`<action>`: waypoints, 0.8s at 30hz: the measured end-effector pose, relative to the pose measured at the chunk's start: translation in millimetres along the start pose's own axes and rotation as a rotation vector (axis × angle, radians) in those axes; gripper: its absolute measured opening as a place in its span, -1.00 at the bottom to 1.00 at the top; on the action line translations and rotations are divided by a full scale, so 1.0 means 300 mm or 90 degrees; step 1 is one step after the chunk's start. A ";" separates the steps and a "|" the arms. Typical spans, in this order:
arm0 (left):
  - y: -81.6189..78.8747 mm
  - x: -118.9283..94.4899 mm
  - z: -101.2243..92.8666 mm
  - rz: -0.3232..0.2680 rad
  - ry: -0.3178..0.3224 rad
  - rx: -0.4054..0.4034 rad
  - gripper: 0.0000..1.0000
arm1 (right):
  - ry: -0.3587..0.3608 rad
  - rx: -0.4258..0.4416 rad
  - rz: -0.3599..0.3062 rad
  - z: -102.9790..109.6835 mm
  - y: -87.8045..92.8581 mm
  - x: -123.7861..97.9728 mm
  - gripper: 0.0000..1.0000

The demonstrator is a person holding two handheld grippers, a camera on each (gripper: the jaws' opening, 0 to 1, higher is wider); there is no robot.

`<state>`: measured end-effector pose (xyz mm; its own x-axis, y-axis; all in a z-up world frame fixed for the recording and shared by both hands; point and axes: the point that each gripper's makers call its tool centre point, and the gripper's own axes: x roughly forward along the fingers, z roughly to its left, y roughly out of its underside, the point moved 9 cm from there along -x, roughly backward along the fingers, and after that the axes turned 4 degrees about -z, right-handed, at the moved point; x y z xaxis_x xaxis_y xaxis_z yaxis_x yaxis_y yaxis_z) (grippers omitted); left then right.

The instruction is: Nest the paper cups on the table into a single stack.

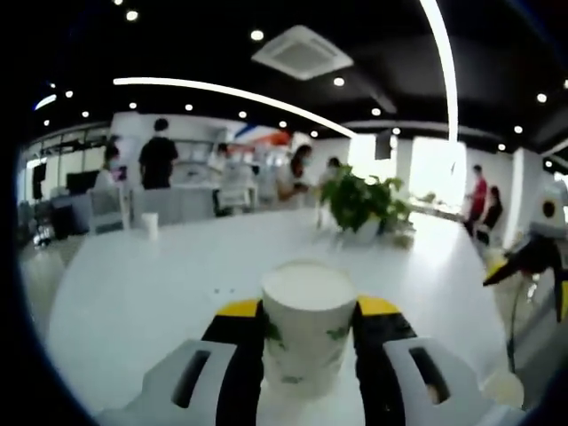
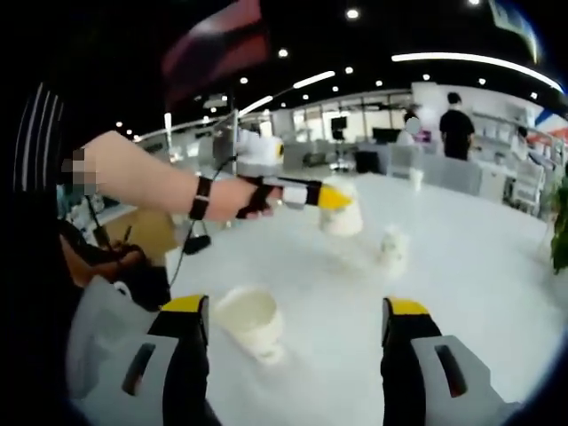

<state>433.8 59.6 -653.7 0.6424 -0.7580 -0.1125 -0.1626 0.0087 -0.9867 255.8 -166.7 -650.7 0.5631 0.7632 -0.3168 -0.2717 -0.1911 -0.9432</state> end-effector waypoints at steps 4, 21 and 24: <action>-0.032 -0.041 -0.046 -0.001 0.008 0.004 -0.27 | 0.000 -0.003 -0.003 0.014 -0.014 -0.007 0.55; -0.094 -0.148 -0.182 -0.014 0.071 0.028 -0.27 | 0.019 -0.007 -0.034 0.080 -0.017 -0.017 0.53; -0.102 -0.158 -0.203 -0.013 0.082 0.030 -0.27 | 0.021 -0.001 -0.036 0.083 -0.008 -0.018 0.53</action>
<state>362.7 55.4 -611.0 0.5433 -0.8357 -0.0799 -0.1137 0.0210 -0.9933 233.9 -155.0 -644.4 0.6029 0.7523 -0.2656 -0.2377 -0.1485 -0.9599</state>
